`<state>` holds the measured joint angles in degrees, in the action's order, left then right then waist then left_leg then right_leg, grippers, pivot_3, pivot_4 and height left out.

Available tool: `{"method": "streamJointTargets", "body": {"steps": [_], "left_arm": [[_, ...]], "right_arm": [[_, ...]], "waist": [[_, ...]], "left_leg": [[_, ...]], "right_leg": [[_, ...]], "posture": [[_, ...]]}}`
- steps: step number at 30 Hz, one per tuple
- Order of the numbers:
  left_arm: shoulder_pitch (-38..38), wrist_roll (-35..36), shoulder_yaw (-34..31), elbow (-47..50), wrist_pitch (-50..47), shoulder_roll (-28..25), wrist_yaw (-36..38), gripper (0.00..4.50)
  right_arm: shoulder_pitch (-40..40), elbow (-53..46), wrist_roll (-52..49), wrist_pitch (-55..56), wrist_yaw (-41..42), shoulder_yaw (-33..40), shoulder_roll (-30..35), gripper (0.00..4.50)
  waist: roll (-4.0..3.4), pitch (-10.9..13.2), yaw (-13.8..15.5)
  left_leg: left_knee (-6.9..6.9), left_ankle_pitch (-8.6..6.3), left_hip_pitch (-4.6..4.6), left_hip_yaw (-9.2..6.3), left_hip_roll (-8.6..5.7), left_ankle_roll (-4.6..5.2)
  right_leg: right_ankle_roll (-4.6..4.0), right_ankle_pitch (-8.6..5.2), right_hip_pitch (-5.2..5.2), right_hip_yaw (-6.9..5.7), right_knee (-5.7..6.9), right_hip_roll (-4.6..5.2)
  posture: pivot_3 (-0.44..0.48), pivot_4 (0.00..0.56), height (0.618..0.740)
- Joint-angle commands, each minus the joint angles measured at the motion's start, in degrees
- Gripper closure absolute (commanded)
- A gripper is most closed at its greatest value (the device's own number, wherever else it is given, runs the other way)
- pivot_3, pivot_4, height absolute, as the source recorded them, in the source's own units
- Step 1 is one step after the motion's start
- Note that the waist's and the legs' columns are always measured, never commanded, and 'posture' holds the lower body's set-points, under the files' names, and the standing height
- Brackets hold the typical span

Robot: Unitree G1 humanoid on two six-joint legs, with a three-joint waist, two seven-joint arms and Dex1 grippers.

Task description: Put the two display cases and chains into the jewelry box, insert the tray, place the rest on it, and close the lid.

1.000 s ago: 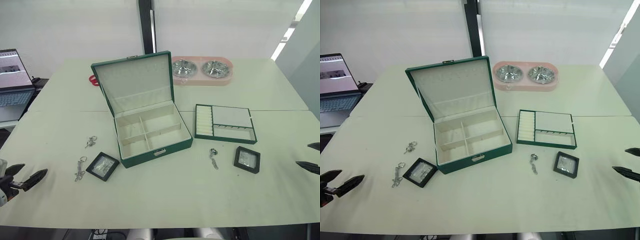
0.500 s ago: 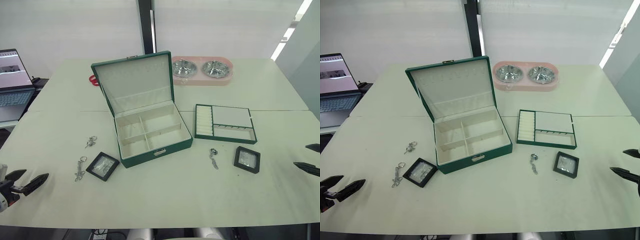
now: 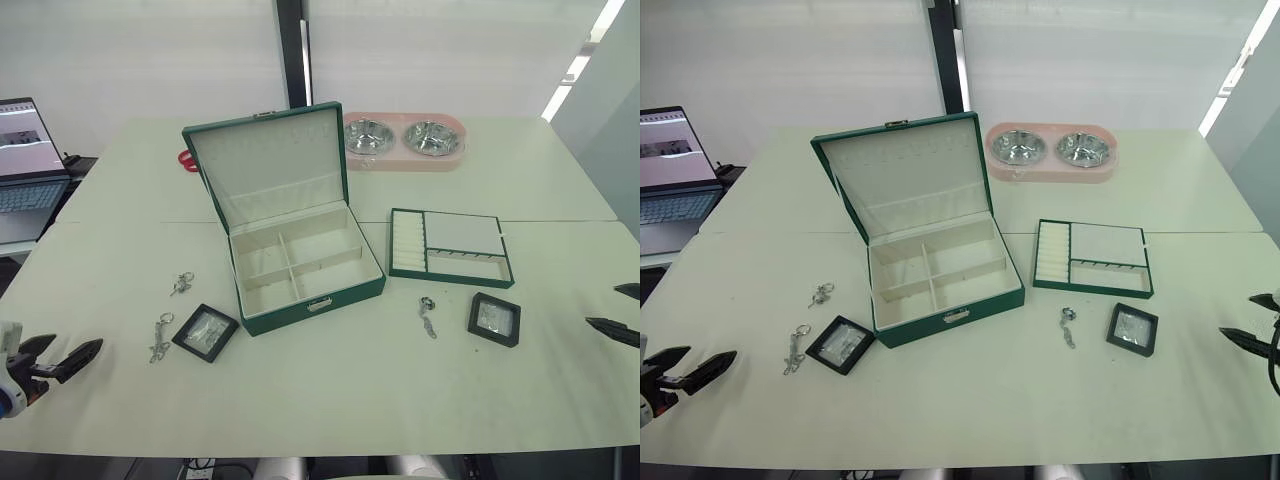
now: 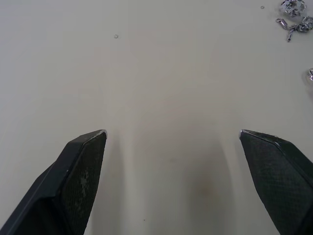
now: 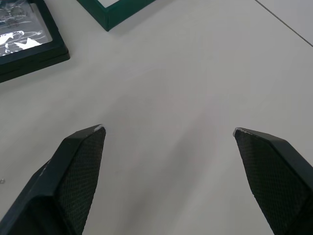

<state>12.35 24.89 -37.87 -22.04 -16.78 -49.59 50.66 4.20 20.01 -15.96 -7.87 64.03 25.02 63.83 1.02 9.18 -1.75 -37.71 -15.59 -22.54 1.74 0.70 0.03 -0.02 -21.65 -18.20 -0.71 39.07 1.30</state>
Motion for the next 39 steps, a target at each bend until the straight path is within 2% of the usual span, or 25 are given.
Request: {"method": "streamJointTargets", "body": {"steps": [1,2,4,6,7,11,17,20,21,29,39], "left_arm": [[-0.83,1.54,-1.34,2.71,-2.31,-0.80,-0.27,0.00],[-1.08,1.63,-1.18,3.42,-2.47,-0.78,-0.11,0.00],[-2.02,2.88,-1.04,6.40,-3.24,-0.17,0.31,0.39],[-3.04,4.55,-0.47,9.26,-5.42,0.24,0.63,0.91],[-3.43,5.01,0.05,10.43,-6.28,0.30,0.89,1.23],[-5.76,6.36,3.58,17.90,-10.15,0.50,0.45,2.57],[-10.89,5.75,11.42,25.58,-14.51,1.73,-2.08,4.50],[-13.48,5.27,14.60,27.18,-16.24,2.80,-3.65,4.50],[-14.30,5.11,15.55,27.49,-16.87,3.18,-4.29,4.50],[-20.72,3.36,22.08,27.83,-20.16,6.38,-8.63,4.50],[-23.61,3.21,23.81,26.93,-23.62,6.74,-9.73,4.50]], "right_arm": [[-2.05,-3.60,-3.16,-5.26,-2.69,3.72,-0.59,0.06],[-2.64,-4.78,-4.13,-6.86,-3.00,4.15,-0.89,0.06],[-4.30,-8.22,-6.32,-10.20,-3.81,4.55,-1.59,0.00],[-5.76,-11.70,-7.79,-12.73,-4.61,4.31,-2.18,0.40],[-6.28,-13.34,-8.52,-13.74,-4.60,4.04,-2.41,0.63],[-10.40,-21.47,-10.52,-17.40,-5.75,0.44,-3.46,2.02],[-22.94,-28.32,-8.98,-21.86,-8.49,-12.52,-6.50,3.68],[-29.44,-28.00,-6.83,-23.17,-9.61,-19.19,-9.74,4.41],[-31.46,-27.39,-5.71,-23.34,-10.02,-21.43,-11.07,4.46],[-44.84,-14.52,2.38,-21.62,-11.12,-34.21,-23.55,4.46],[-54.64,2.17,9.19,-14.63,-7.52,-41.11,-33.81,4.46]], "waist": [[0.00,0.00,-0.01],[0.00,0.00,0.00],[0.00,0.00,0.00],[0.00,0.00,0.02],[0.00,0.00,0.03],[-0.01,0.00,0.01],[-0.02,0.01,-0.05],[-0.01,0.02,0.00],[-0.01,0.02,0.02],[0.02,0.04,0.07],[0.03,0.05,0.01]], "left_leg": [[0.00,0.00,0.00,0.01,0.00,0.00],[0.00,0.00,0.00,0.00,0.00,0.00],[0.00,0.00,-0.01,0.00,0.00,0.00],[0.00,0.00,-0.01,-0.01,0.00,0.00],[0.00,0.00,-0.02,-0.01,0.00,0.00],[0.00,0.00,-0.04,-0.01,-0.01,-0.01],[-0.08,0.01,-0.09,-0.04,-0.01,-0.01],[-0.12,0.01,-0.19,-0.06,-0.02,-0.02],[-0.14,0.01,-0.21,-0.05,-0.02,-0.02],[-0.20,0.02,-0.29,-0.09,-0.04,-0.03],[-0.22,0.12,-0.34,-0.07,-0.04,-0.20]], "right_leg": [[0.00,0.00,0.00,0.01,0.00,0.00],[0.00,0.00,0.00,0.00,0.00,0.00],[0.00,0.00,0.00,0.00,0.01,0.00],[0.00,0.00,0.00,0.00,0.01,0.00],[0.00,0.00,0.00,0.00,0.01,0.00],[0.00,0.00,-0.01,0.00,-0.01,0.00],[0.00,0.00,-0.02,-0.01,0.02,-0.02],[0.00,0.00,-0.09,-0.01,0.00,-0.02],[0.00,0.00,-0.12,-0.01,0.01,-0.02],[0.00,0.01,-0.17,-0.02,0.02,-0.02],[-0.01,0.01,-0.24,-0.02,0.05,-0.03]], "posture": [[0.000,0.150,0.740],[0.000,0.150,0.740],[0.000,0.150,0.740],[0.000,0.150,0.740],[0.000,0.150,0.740],[0.000,0.150,0.740],[0.000,0.150,0.740],[0.000,0.150,0.740],[0.000,0.150,0.740],[0.000,0.150,0.740],[0.000,0.150,0.740]]}}
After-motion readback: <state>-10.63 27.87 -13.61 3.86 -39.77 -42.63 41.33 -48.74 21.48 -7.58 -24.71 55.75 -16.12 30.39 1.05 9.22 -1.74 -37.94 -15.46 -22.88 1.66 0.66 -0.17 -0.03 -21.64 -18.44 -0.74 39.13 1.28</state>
